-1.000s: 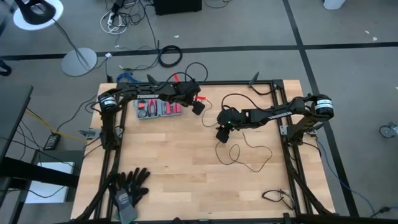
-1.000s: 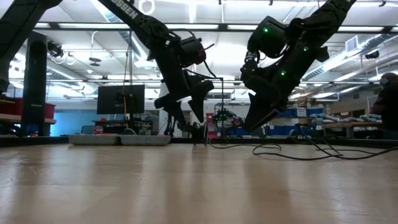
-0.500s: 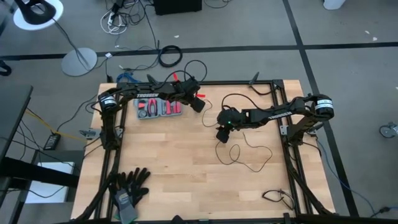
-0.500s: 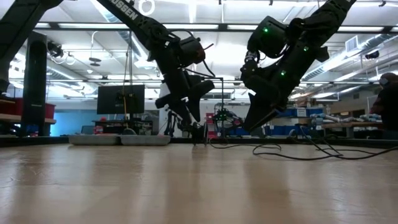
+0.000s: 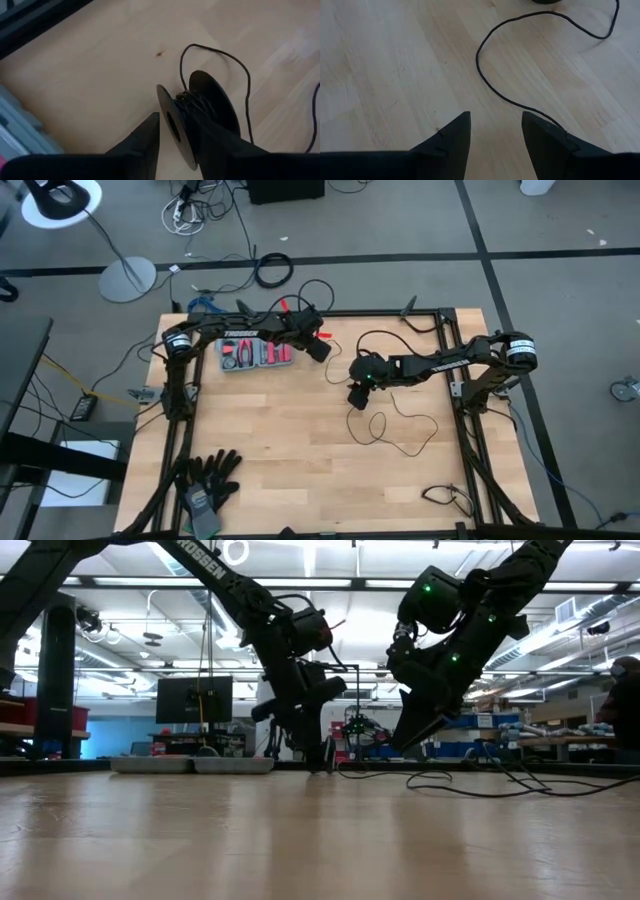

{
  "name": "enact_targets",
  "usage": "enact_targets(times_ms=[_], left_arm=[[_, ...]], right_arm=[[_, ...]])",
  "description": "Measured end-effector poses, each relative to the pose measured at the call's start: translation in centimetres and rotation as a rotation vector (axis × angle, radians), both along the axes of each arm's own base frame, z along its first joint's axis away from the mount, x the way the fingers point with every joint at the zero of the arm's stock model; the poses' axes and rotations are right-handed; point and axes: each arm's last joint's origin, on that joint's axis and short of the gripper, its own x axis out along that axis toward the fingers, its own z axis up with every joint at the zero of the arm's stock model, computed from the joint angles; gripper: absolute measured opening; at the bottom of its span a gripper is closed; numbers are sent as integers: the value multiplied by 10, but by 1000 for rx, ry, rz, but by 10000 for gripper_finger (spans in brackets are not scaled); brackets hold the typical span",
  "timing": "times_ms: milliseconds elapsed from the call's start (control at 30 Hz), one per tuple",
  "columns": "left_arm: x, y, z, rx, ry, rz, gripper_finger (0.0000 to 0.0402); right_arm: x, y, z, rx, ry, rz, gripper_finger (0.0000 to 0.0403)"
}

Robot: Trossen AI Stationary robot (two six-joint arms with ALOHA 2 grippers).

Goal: Coil cords
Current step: Uncoil the black wire from the spool

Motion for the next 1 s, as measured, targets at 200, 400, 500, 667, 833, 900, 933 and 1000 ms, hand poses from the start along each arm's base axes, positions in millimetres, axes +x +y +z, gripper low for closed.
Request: enact_targets(times_ms=[200,400,500,667,833,900,933,1000], left_arm=[[1,-1,0,-22,-12,-58,50],[3,-9,1,-167,-81,-213,8],[7,-17,1,-238,-116,-280,6],[14,-36,-4,-363,-241,-424,2],[5,-57,-37,-514,-317,-436,1],[-1,-63,-49,-555,-349,-418,1],[-4,-66,-54,-578,-368,-411,1],[-9,-71,-62,-621,-407,-405,2]], right_arm=[[0,0,0,0,0,0,177],[-8,1,-6,14,104,0,176],[-16,3,-11,36,198,-8,176],[-26,5,-15,115,293,-24,174],[-26,11,-16,171,302,22,174],[-26,15,-16,189,301,45,174],[-26,18,-16,196,301,59,174],[-25,23,-15,207,300,83,174]])
